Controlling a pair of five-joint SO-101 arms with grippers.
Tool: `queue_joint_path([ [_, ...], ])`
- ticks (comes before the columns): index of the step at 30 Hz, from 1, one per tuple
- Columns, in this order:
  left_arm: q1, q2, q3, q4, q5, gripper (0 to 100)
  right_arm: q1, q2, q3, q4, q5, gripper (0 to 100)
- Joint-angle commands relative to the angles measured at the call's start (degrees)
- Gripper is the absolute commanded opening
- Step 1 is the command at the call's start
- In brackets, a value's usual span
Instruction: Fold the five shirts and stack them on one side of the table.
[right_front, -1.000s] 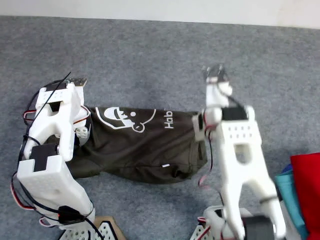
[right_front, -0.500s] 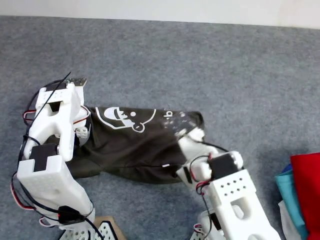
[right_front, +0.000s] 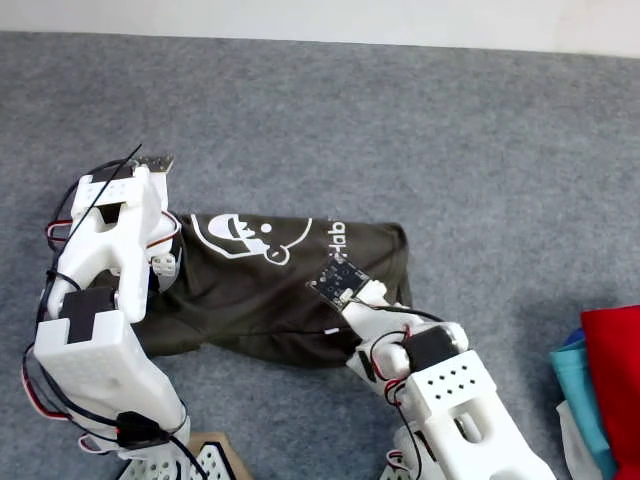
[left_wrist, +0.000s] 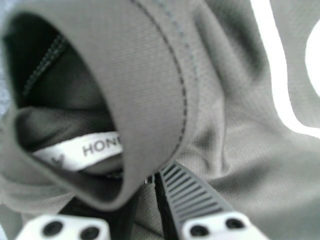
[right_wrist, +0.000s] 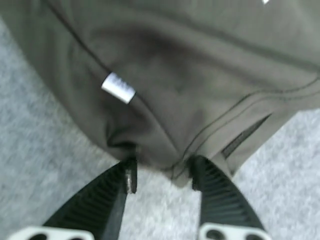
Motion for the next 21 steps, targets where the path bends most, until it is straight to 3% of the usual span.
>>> queue_joint_path([
  [1,0.6,0.2,-0.9,-1.1,0.4,1,-0.1,-0.8,0.6,-6.1,1.2,4.7],
  [3,0.6,0.2,-0.9,-1.1,0.4,1,0.9,-0.8,0.2,-7.1,3.3,0.3],
  [13,0.6,0.2,-0.9,-1.1,0.3,1,18.2,-0.9,-13.8,-3.7,11.9,0.6],
  [21,0.6,0.2,-0.9,-1.1,0.2,1,18.7,-1.3,-24.9,12.4,13.5,0.6],
])
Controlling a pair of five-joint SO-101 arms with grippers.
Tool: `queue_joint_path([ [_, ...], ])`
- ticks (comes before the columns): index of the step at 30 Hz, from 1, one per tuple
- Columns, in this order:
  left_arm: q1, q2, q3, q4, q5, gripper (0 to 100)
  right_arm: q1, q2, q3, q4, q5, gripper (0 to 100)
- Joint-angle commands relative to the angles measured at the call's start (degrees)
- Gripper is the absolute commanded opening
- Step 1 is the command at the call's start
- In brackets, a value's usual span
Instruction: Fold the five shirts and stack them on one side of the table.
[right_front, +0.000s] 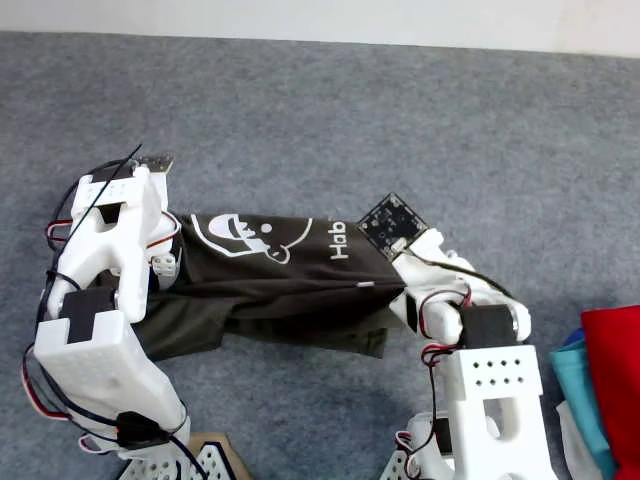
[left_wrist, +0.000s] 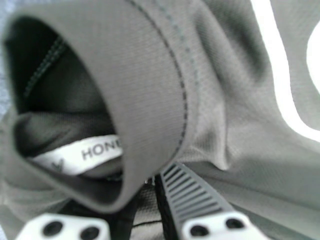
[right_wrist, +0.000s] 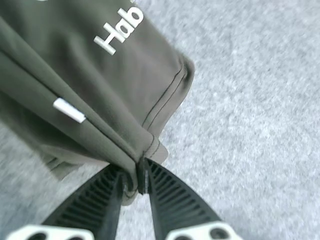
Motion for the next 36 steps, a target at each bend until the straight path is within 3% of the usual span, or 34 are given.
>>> queue_joint_path([
  [1,0.6,0.2,-0.8,-1.1,0.1,1,0.0,-1.1,-5.6,5.7,0.9,0.6],
  [9,0.4,-0.3,-0.7,-0.4,0.0,1,-3.7,-0.7,-5.6,8.0,0.7,0.6],
  [16,-3.5,-12.1,-7.0,14.3,-5.7,2,-4.6,-0.7,-3.4,5.2,0.7,0.6],
  [22,-7.3,-27.7,-5.3,22.9,-9.7,14,-4.4,-0.7,-1.7,5.1,0.7,0.6],
  [27,-13.3,-36.9,9.1,22.5,-16.2,15,-4.4,-0.7,-0.1,5.0,0.8,0.6],
  [32,-21.3,-37.8,18.0,11.1,-16.9,15,-4.5,-0.7,-0.1,5.0,0.8,0.6],
  [36,-22.4,-37.8,21.9,4.9,-17.0,15,-4.5,-0.7,-0.1,5.0,0.9,0.6],
])
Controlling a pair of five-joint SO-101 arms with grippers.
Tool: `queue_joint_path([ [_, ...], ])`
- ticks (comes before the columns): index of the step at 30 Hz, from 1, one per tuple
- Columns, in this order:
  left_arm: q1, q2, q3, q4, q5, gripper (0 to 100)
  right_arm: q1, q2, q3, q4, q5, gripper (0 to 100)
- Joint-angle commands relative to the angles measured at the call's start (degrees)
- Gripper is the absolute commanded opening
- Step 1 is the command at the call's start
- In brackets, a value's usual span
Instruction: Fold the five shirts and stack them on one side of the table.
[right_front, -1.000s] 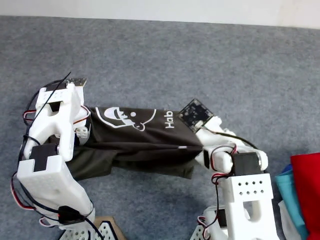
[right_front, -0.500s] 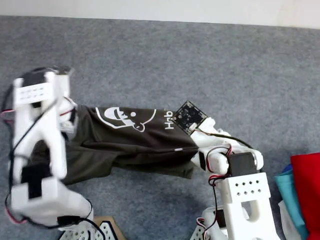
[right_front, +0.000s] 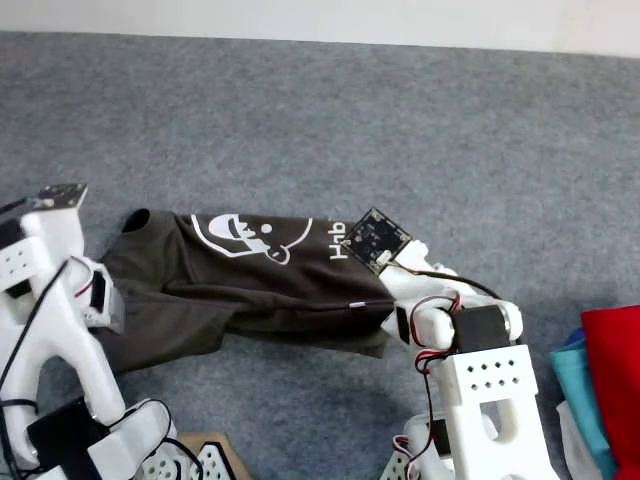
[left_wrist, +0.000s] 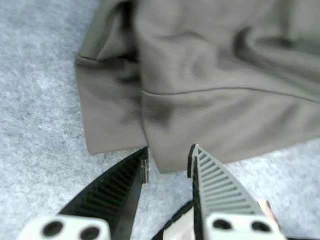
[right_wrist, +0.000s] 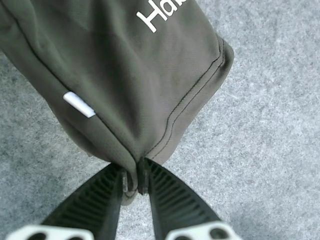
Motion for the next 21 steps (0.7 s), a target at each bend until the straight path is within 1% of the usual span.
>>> queue_joint_path([
  [1,-0.8,-2.0,2.2,-5.5,-0.6,15,-0.2,-0.5,-0.5,-0.7,0.9,0.6],
  [7,-0.7,-1.5,5.1,-13.2,-0.4,15,-0.2,-0.5,-0.5,-0.3,0.9,0.6],
  [11,-0.5,4.9,3.8,-16.9,-0.3,15,-0.3,-0.5,-0.5,-0.3,0.9,0.6],
  [17,1.9,17.7,-2.9,-17.3,-0.4,15,-2.9,-0.5,-0.4,-0.1,0.6,0.6],
  [21,4.1,21.8,-5.1,-17.4,-0.4,15,-3.5,-0.5,-0.4,-0.1,0.5,0.6],
])
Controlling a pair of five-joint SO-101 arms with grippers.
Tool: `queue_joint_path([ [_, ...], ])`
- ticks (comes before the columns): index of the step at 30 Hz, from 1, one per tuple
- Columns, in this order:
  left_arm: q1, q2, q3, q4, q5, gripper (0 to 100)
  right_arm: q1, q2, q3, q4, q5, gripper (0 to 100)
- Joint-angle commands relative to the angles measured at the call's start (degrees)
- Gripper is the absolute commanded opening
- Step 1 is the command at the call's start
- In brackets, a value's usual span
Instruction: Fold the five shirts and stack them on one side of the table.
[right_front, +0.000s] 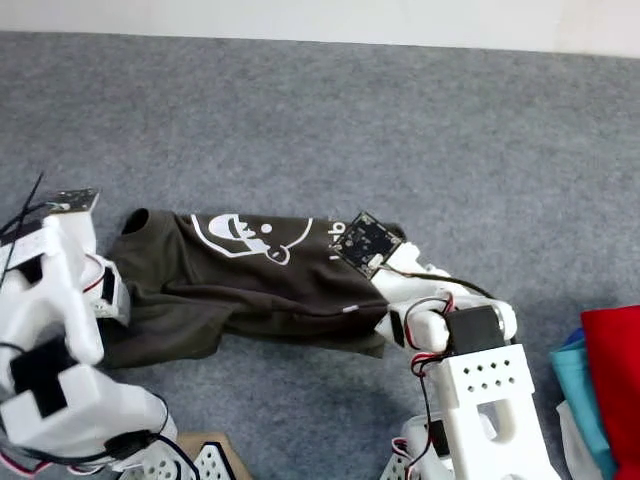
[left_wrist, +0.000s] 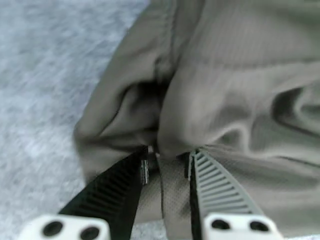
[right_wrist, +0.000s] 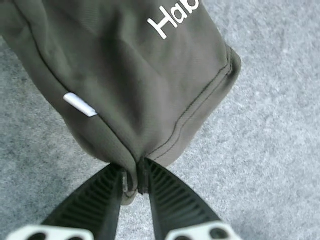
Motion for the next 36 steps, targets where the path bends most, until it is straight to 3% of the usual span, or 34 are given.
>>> queue_joint_path([
  [1,2.9,1.7,-3.3,-0.7,-0.4,15,-0.7,-0.5,-0.4,-0.1,0.5,0.6],
  [6,4.4,2.5,-3.7,-1.0,-0.4,13,-0.7,-0.5,-0.4,1.5,0.5,0.6],
  [10,4.5,2.4,-3.8,-1.0,-0.1,0,-0.7,-0.5,-0.4,1.8,0.4,0.6],
  [21,7.3,2.0,-5.1,-0.1,2.6,1,-0.7,-0.9,2.2,1.0,0.4,0.6],
  [36,9.5,2.1,-28.3,17.3,8.2,1,-0.4,-0.5,4.2,-9.2,-3.3,0.6],
])
